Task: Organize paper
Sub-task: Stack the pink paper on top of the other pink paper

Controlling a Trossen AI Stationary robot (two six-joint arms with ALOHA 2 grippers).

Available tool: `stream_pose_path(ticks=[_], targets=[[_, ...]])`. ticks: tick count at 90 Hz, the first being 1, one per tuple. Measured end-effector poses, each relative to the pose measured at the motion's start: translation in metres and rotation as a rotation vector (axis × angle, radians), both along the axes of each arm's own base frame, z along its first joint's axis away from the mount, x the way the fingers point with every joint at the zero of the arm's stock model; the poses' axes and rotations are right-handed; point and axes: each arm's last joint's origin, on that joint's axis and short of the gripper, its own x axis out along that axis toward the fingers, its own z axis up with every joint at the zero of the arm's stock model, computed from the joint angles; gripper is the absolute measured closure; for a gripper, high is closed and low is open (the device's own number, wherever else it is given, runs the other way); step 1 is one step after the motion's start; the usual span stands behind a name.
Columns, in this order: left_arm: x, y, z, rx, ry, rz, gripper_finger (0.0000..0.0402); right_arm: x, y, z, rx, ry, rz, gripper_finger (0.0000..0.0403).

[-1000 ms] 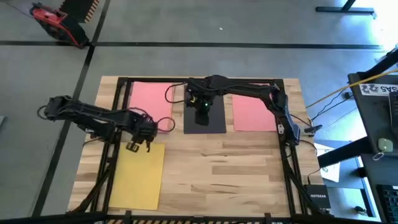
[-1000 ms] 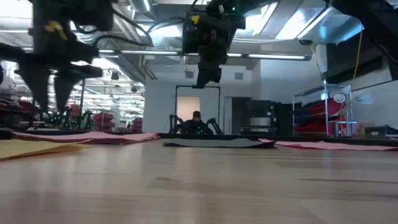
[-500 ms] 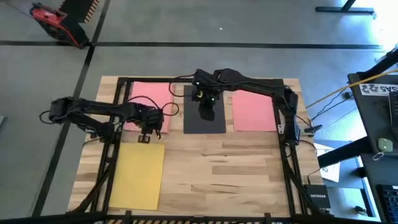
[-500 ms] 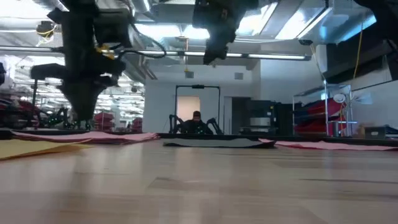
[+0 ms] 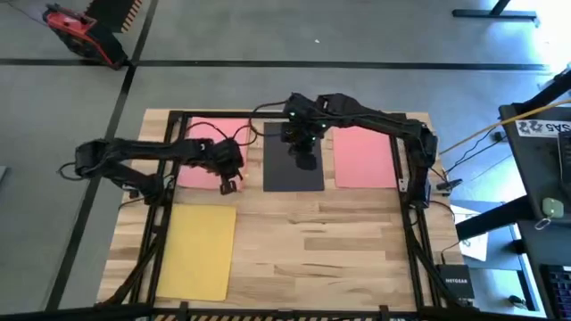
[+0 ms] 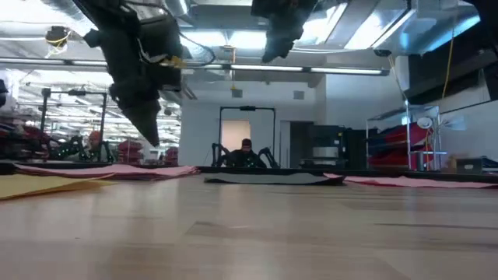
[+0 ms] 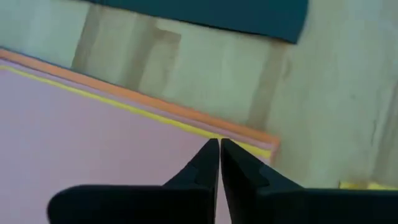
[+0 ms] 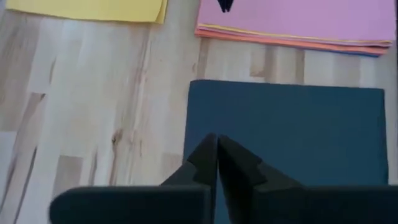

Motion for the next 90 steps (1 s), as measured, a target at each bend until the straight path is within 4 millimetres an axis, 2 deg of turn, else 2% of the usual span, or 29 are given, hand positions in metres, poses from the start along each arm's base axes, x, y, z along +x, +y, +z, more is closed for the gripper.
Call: stream_pose_path(ticks=[20,36,52,67,90], targets=[[0.012,0.002,-0.029,-0.056,0.092,0.002,0.0401,-0.002,0.000,-0.001,0.009,0.020,-0.006,0.0402],[0.029,0.004,-0.044,-0.078,0.015,-0.001,0.0401,-0.003,0.001,-0.002,0.025,0.041,-0.026,0.0403],[0.039,0.008,-0.048,-0.073,-0.056,0.009,0.0401,-0.004,0.001,0.000,0.015,0.038,-0.036,0.0403],[0.038,0.017,-0.041,-0.049,-0.096,0.025,0.0401,-0.008,-0.001,0.005,-0.021,0.031,-0.061,0.0403],[0.042,0.028,0.002,0.037,-0.228,-0.035,0.0401,-0.023,-0.009,0.018,-0.085,0.038,-0.115,0.0403]])
